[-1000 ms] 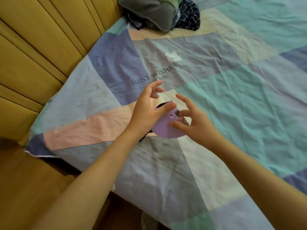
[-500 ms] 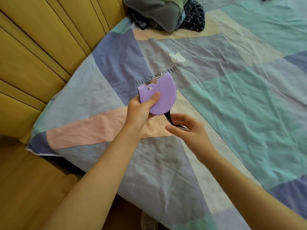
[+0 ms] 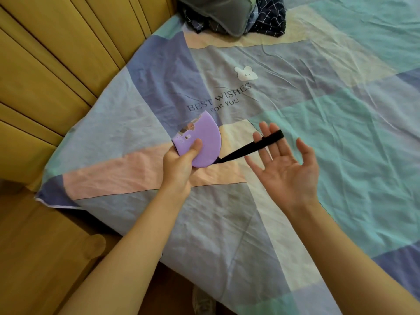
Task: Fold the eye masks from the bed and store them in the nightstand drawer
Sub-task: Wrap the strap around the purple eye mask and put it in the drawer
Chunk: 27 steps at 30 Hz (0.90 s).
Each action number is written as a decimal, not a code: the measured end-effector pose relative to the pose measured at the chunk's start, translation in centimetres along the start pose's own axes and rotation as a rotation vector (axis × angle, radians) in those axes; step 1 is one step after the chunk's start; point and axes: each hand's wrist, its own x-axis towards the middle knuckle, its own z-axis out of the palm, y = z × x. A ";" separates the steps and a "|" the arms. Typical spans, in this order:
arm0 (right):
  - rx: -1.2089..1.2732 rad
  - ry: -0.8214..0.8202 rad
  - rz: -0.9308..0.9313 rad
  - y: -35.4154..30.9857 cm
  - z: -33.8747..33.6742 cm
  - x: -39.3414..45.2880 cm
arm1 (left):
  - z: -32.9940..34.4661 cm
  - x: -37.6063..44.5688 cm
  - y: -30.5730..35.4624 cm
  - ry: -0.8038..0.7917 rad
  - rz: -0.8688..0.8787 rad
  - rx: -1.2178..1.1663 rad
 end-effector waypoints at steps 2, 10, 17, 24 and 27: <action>-0.436 0.075 -0.001 0.4 -0.3 0.8 | 0.2 -0.6 -0.2 -0.054 0.001 -0.030; -1.522 0.062 -0.047 2.7 -0.9 -1.0 | 0.2 -0.7 0.9 0.025 0.024 -0.146; -1.482 0.039 -0.286 3.7 0.5 -2.1 | 0.6 -1.6 0.4 -0.048 0.098 -0.014; -1.463 -0.012 -0.439 3.2 0.7 -2.4 | 0.4 -3.9 1.1 -0.434 0.122 0.239; -1.444 -0.072 -0.447 2.5 0.9 -2.5 | -0.1 -4.3 1.8 -0.517 0.110 0.320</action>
